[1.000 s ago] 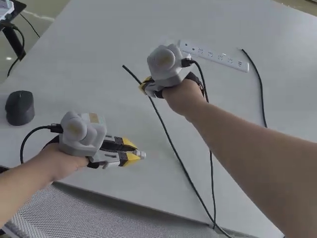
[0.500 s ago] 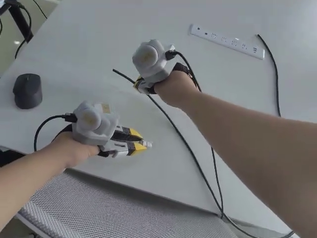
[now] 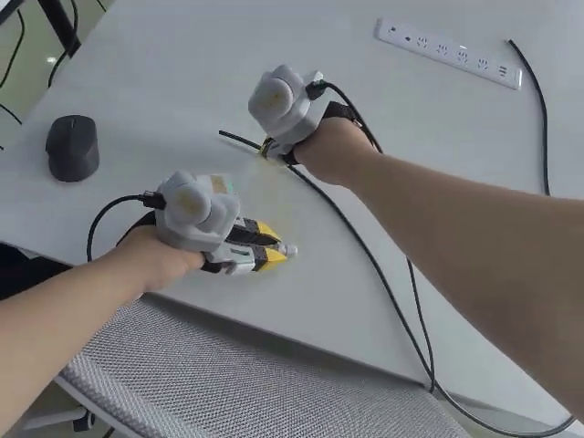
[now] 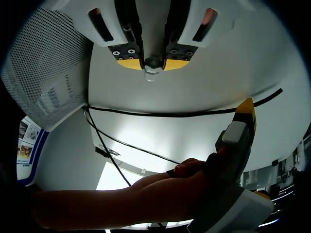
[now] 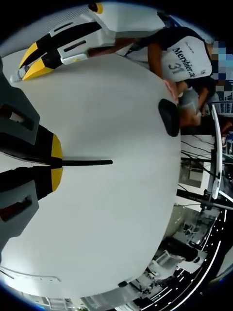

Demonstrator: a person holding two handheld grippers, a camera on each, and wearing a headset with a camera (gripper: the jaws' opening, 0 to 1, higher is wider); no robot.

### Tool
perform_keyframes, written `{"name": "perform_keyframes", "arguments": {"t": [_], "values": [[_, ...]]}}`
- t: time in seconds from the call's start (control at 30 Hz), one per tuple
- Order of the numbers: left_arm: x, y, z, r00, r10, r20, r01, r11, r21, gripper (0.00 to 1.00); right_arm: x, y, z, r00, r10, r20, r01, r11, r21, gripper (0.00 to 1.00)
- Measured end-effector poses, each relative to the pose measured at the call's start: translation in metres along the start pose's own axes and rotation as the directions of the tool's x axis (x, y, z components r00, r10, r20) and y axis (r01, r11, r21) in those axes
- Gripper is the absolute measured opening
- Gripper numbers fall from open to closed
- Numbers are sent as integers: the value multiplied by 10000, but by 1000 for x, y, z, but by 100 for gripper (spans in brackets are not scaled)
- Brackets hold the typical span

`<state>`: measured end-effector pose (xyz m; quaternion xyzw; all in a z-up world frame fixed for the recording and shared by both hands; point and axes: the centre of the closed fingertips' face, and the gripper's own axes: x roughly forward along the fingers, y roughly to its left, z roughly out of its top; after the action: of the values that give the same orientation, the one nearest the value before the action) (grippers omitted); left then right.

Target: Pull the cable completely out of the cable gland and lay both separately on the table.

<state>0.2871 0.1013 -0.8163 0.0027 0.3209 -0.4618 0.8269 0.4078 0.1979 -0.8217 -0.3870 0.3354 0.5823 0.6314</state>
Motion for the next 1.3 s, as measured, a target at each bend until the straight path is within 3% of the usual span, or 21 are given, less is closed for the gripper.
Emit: {"name": "perform_keyframes", "arguments": {"t": [0.6, 1.03, 1.17, 1.3], "values": [[0, 1, 2, 9998, 139, 128, -139, 9999, -62, 16, 1, 2, 1, 9995, 237, 207, -238, 9997, 47, 0], [3, -2, 2, 10000, 41, 73, -40, 9999, -162, 17, 0, 0, 1, 9998, 123, 154, -118, 9994, -319, 2], [4, -3, 3, 9999, 58, 85, -57, 9999, -161, 19, -1, -3, 0, 9998, -7, 181, 11, 9998, -223, 5], [5, -1, 4, 9998, 118, 152, -116, 9998, -154, 22, -2, -10, 1, 9992, -309, 253, 313, 9994, -175, 18]]}}
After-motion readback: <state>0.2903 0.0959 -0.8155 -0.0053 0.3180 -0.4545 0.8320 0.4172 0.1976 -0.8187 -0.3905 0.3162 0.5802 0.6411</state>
